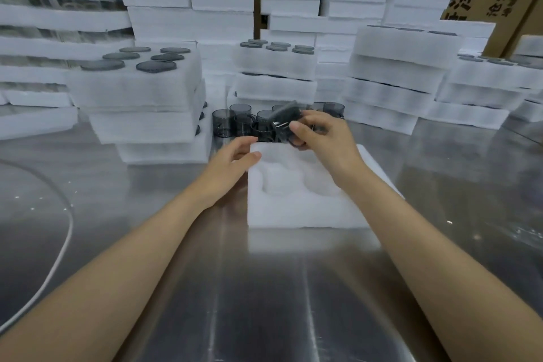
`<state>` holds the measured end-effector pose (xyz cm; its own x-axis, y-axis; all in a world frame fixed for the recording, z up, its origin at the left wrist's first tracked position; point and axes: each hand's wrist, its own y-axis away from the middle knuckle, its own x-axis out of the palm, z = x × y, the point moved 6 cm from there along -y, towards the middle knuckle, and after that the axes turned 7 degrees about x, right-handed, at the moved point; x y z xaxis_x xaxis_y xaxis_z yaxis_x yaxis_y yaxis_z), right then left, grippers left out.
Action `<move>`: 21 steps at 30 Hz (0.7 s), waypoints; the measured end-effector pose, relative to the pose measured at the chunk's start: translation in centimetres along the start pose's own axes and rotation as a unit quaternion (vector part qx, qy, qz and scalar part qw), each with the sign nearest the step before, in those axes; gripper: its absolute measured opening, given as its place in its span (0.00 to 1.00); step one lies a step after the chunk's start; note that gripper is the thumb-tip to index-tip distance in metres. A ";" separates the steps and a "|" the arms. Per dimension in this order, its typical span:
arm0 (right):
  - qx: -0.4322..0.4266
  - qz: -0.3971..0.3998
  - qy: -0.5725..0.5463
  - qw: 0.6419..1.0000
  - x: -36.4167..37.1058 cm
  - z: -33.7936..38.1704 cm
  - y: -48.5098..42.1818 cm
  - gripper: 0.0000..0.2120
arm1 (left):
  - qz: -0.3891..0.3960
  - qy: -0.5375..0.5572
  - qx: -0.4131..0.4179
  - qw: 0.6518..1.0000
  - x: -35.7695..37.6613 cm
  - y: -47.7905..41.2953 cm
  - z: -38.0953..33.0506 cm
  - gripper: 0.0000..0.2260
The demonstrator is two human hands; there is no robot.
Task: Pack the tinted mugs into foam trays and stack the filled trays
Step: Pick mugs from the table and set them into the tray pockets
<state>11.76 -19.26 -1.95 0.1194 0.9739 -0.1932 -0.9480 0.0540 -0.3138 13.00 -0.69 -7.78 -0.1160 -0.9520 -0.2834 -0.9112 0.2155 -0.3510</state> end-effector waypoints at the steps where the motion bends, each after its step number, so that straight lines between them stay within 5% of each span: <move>1: 0.000 -0.007 0.034 0.999 0.0 0.0 0.1 0.07 | 0.000 0.003 0.000 1.000 0.0 0.0 0.0 0.15; 9: -0.114 0.036 0.263 0.957 2.5 0.7 1.3 0.08 | 0.011 -0.024 0.019 0.999 0.1 -0.1 0.1 0.13; 21: -0.156 -0.003 0.266 0.951 1.9 1.5 1.4 0.11 | 0.038 -0.029 0.035 0.998 0.5 0.0 0.3 0.17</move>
<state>10.22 -17.02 -1.37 0.3350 0.7197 -0.6080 -0.8236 -0.0898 -0.5601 13.07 -1.06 -8.22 -0.1588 -0.9181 -0.3631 -0.8701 0.3039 -0.3880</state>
